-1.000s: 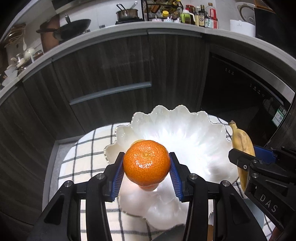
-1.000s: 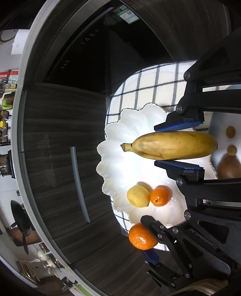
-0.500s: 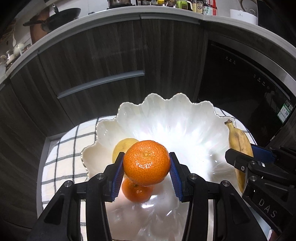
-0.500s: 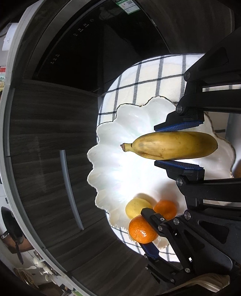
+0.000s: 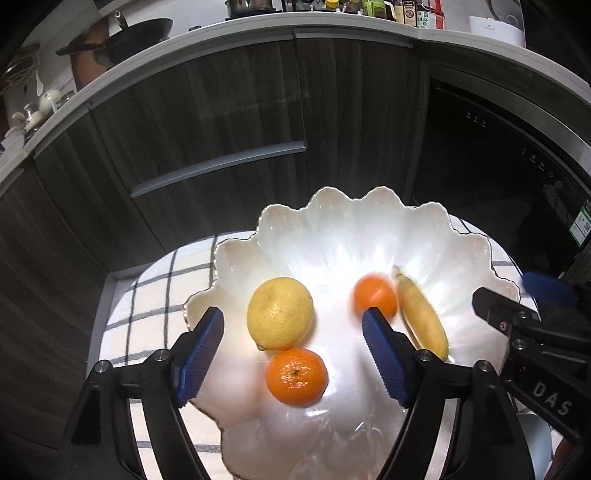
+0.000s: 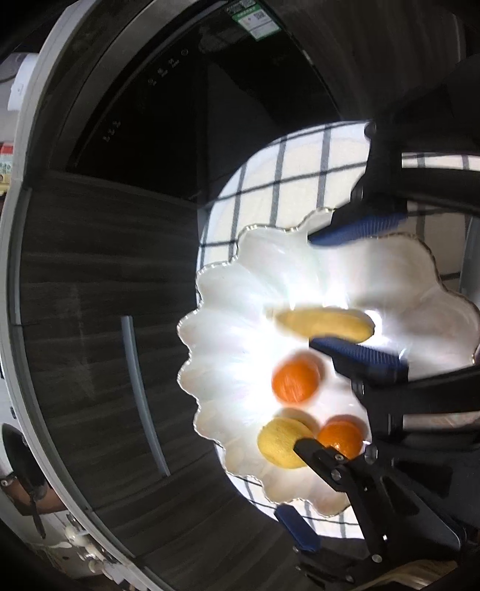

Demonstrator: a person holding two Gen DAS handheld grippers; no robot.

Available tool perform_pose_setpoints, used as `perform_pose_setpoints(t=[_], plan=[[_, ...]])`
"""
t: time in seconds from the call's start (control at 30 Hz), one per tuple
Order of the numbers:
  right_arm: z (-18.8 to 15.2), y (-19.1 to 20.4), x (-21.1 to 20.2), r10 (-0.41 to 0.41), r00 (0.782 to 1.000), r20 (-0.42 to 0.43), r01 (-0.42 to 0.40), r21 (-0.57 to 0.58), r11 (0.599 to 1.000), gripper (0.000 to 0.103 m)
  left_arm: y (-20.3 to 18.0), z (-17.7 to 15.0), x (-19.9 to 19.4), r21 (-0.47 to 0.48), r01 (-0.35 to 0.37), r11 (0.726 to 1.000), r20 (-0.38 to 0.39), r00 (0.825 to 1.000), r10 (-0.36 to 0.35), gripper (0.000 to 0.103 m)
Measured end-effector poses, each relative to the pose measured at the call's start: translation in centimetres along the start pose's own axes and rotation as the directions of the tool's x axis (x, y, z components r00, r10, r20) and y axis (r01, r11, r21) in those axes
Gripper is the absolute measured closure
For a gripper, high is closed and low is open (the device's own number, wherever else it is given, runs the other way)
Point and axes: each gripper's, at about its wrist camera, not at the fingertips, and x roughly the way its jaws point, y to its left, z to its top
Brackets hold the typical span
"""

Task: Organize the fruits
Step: 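Open both tools to drop the mandarin and banana into the bowl, withdraw, then move both tools back over the plate toward the small tan fruits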

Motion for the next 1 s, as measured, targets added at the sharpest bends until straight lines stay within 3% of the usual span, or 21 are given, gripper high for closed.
perform_pose_setpoints(t=[0.17,0.6,1.0], plan=[[0.1,-0.3,-1.7,-0.058,0.997,0.055,0.058,-0.004,0.998,0.024,0.4,0.0,-1.3,-0.01,-0.026,1.0,0.027,0.999,0.026,0.009],[-0.9,-0.6,-7.2,-0.058,0.992,0.112,0.058,0.001,0.998,0.024,0.2,-0.5,-7.5,0.004,-0.047,0.999,0.108,0.993,0.046,0.007],[-6.2,-1.6,-12.4,-0.057,0.992,0.113,0.055,0.021,0.998,0.024,-0.9,-5.3,-13.0,0.016,-0.023,1.0,0.099,0.995,0.021,0.007]])
